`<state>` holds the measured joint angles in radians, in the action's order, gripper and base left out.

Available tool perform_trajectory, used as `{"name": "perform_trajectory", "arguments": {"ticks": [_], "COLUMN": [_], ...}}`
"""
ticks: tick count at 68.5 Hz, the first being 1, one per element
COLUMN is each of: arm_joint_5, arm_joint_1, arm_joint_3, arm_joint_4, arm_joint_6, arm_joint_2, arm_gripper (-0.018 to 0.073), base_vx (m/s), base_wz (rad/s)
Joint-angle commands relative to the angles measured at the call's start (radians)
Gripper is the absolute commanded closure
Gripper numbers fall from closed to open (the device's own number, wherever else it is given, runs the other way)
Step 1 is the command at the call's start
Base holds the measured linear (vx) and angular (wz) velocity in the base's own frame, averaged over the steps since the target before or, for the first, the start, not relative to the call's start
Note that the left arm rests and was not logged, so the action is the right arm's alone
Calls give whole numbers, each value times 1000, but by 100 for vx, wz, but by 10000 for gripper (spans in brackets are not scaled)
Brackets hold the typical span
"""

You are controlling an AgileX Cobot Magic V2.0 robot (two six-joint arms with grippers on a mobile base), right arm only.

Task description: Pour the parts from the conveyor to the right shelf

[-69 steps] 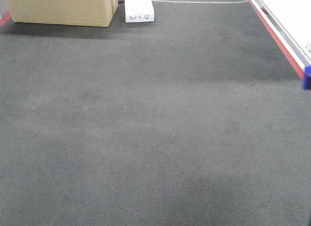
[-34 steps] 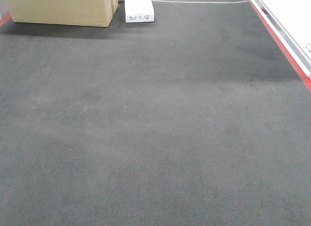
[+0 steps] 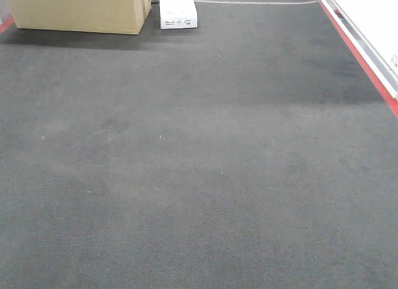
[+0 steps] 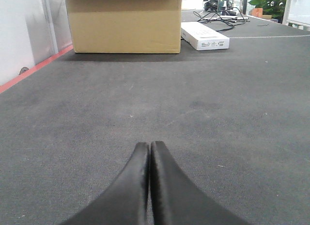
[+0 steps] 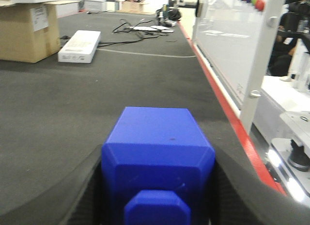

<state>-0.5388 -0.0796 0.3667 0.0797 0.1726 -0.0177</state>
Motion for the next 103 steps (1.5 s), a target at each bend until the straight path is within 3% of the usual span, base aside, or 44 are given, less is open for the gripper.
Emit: {"name": "perform_trajectory", "arguments": {"ticks": [1, 103], "arm_joint_5": [80, 73], "arm_joint_1": [-1, -3], "arm_joint_3": [22, 22], "arm_joint_4": [55, 64], "arm_joint_6": [65, 67], "arm_joint_2": [-12, -12], "arm_gripper": [565, 565], "base_vx": [0, 0], "base_wz": [0, 0]}}
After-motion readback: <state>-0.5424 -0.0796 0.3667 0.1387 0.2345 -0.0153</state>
